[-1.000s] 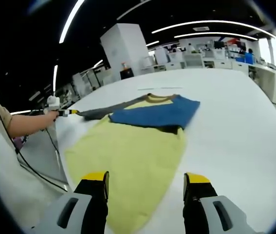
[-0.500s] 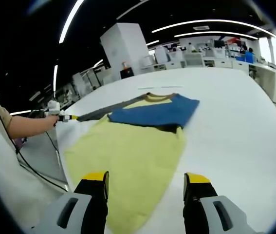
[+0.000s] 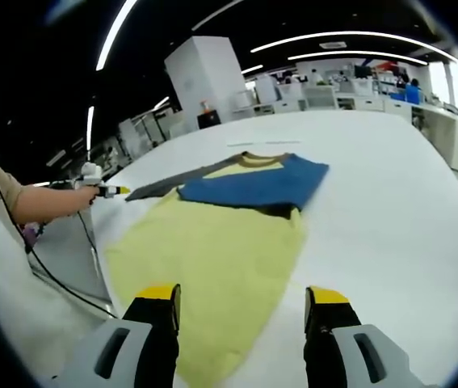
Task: Fold the garment on the visible template until the final outline fits inside the template.
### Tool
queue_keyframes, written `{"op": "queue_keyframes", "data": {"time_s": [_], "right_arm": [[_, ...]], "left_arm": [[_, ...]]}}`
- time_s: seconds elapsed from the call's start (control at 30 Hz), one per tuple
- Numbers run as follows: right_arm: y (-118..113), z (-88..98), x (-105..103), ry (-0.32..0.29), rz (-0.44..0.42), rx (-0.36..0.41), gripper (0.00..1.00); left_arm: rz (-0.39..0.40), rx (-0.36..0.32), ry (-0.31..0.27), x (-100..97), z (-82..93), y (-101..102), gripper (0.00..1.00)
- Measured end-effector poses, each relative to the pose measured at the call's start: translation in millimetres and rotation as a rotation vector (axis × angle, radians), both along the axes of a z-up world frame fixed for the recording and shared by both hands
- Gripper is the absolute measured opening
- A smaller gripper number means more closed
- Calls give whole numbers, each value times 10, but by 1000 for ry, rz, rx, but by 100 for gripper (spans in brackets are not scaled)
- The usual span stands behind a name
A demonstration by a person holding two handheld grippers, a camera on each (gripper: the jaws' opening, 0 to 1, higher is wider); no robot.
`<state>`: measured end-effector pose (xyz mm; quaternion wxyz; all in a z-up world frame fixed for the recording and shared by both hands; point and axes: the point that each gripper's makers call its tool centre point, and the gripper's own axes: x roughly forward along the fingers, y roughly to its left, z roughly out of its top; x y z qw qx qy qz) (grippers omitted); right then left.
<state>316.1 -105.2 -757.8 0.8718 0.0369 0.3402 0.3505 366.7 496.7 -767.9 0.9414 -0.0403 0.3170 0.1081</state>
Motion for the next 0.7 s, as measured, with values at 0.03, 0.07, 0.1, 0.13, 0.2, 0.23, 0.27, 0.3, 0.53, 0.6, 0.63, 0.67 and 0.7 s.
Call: {"op": "queue_keyframes", "data": {"time_s": [0.03, 0.07, 0.1, 0.13, 0.2, 0.23, 0.27, 0.3, 0.53, 0.6, 0.63, 0.67, 0.7], "right_arm": [[-9, -2, -4, 1, -2, -3, 60], [-16, -4, -8, 2, -3, -6, 60], [-23, -7, -11, 4, -5, -8, 60], [-33, -12, -17, 6, -7, -10, 60], [-48, -23, -27, 10, -10, -15, 60], [-54, -27, -29, 11, -11, -17, 60], [-57, -27, -29, 12, -13, -18, 60], [-59, -26, -30, 12, -14, -19, 60], [-78, 9, -30, 10, -19, -27, 60], [-88, 12, -25, 10, -23, -28, 60], [-92, 10, -24, 10, -24, -29, 60], [-97, 9, -23, 11, -25, -30, 60], [-101, 7, -24, 12, -27, -30, 60]], "left_arm": [[1, -4, -2, 16, -6, 7, 27], [2, -5, -1, 24, -7, 5, 27], [2, -7, 0, 32, -10, 3, 27], [0, -13, 0, 55, -18, 2, 27], [-1, -17, 13, 79, -43, -5, 27], [-4, -17, 18, 87, -53, -11, 27], [-8, -21, 27, 97, -70, -23, 26], [-10, -22, 32, 101, -80, -29, 26], [-34, -26, 53, 168, -132, -33, 22], [-43, -15, 71, 164, -161, -29, 21], [-48, -4, 84, 158, -185, -21, 20], [-49, 11, 84, 158, -177, -3, 18], [-46, 21, 92, 154, -180, 24, 17]]}}
